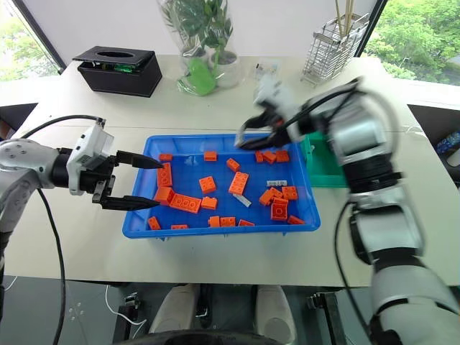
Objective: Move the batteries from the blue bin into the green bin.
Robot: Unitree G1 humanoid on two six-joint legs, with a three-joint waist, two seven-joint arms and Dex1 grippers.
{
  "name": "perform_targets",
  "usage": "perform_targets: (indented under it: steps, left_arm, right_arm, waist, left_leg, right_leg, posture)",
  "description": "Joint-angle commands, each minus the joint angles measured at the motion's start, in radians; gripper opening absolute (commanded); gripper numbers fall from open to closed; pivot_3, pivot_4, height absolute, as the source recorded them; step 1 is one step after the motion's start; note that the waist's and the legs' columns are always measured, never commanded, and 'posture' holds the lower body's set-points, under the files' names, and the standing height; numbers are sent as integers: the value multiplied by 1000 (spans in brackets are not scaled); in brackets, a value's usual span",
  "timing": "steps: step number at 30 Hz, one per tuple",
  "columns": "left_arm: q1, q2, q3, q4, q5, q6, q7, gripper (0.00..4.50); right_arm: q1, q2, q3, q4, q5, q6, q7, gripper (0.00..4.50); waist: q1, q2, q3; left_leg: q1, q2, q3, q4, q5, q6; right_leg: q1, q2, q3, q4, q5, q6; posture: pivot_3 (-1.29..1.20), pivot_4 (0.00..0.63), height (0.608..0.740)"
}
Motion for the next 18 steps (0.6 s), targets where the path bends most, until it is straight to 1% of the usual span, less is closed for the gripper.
perform_targets:
  steps: [1,4,7,9,10,11,12,15,17,18]
  left_arm:
    - [-36,-18,-12,17,19,-35,-7,4500]
    - [-49,-31,-20,26,26,-43,-12,4500]
    - [-71,-48,-30,41,33,-51,-15,4500]
    - [-78,-55,-33,45,36,-52,-17,4500]
    - [-82,-58,-35,46,37,-53,-19,4500]
    - [-85,-60,-36,47,39,-53,-21,4500]
    - [-89,-62,-37,46,40,-51,-22,4500]
    - [-98,-64,-37,46,41,-46,-23,4500]
    - [-101,-61,-35,43,37,-40,-24,4500]
    - [-100,-60,-34,40,36,-38,-24,4500]
  right_arm:
    - [46,-129,-60,1,-7,-27,-4,2232]
    - [90,-198,-69,34,-27,-62,-38,2232]
    - [179,-246,-93,101,-57,-87,-119,2232]
    - [208,-246,-98,121,-63,-115,-157,3304]
    - [206,-238,-98,137,-68,-125,-181,3718]
    - [198,-230,-98,154,-72,-130,-201,4298]
    - [185,-224,-94,168,-79,-139,-220,4458]
    - [160,-216,-85,180,-81,-170,-232,4458]
    - [138,-197,-90,124,-44,-115,-216,4458]
    - [136,-182,-87,52,-10,-56,-197,4458]
  waist:
    - [-4,0,0]
    - [-14,0,0]
    - [-17,0,0]
    - [-16,0,0]
    - [-17,1,0]
    - [-18,1,1]
    - [-18,1,1]
    - [-15,1,1]
    - [-15,1,1]
    - [-15,1,1]
  left_leg:
    - [0,0,0,0,0,0]
    - [0,0,1,0,0,0]
    - [1,1,2,0,0,0]
    - [1,1,2,0,0,0]
    - [1,0,2,0,0,0]
    - [1,0,3,0,0,0]
    - [1,1,3,0,0,0]
    - [1,0,3,0,0,0]
    - [1,0,3,0,0,0]
    - [1,0,2,0,0,0]
  right_leg:
    - [0,0,0,0,0,-1]
    - [0,0,0,0,-1,-1]
    - [-1,1,1,1,-1,-1]
    - [-1,1,1,1,0,0]
    - [-1,1,1,1,0,0]
    - [-1,1,1,1,0,1]
    - [-1,1,2,1,0,1]
    - [-1,1,2,1,0,1]
    - [-1,1,2,1,0,1]
    - [-1,1,2,1,0,1]
  posture:
    - [0,150,736]
    - [0,150,736]
    - [0,150,736]
    - [0,150,736]
    - [0,150,736]
    - [0,150,736]
    - [0,150,736]
    - [0,150,736]
    - [0,150,736]
    - [0,150,736]
